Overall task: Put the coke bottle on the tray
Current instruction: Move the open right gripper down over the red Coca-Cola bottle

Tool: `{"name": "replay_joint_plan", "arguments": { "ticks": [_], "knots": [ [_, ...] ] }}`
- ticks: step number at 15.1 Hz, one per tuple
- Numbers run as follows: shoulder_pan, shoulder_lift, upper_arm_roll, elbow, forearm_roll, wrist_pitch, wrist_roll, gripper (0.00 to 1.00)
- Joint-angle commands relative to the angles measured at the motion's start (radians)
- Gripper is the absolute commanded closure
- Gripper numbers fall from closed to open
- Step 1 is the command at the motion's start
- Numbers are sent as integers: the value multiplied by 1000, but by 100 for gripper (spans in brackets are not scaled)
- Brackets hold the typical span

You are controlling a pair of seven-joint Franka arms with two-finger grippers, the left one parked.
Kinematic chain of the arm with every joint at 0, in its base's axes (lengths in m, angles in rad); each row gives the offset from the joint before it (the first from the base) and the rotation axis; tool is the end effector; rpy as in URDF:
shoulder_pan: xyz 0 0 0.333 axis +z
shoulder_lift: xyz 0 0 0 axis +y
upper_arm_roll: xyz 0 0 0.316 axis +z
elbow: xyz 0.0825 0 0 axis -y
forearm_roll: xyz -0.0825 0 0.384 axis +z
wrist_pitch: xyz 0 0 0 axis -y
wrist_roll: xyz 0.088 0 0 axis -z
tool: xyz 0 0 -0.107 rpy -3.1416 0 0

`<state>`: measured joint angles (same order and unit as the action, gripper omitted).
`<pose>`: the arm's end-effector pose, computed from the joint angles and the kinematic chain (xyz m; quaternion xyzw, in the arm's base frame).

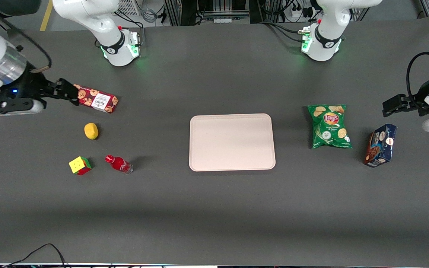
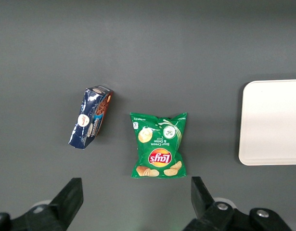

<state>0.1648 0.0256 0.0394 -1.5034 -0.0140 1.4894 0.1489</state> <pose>0.5433 0.1106 0.6349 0.9994 0.0272 -0.0183 0.0099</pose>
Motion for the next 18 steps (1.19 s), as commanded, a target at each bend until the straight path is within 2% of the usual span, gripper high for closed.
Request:
{"name": "replay_joint_plan", "arguments": {
  "ticks": [1, 4, 9, 13, 15, 18],
  "knots": [
    [19, 5, -15, -12, 12, -20, -1, 0],
    [22, 52, -13, -95, 12, 58, -6, 0],
    [19, 102, -13, -291, 6, 438, -21, 0],
    [1, 210, -21, -307, 12, 615, -156, 0],
    [-1, 237, -26, -331, 12, 681, -166, 0],
    [-1, 240, -26, -440, 12, 863, -176, 0]
  ]
}}
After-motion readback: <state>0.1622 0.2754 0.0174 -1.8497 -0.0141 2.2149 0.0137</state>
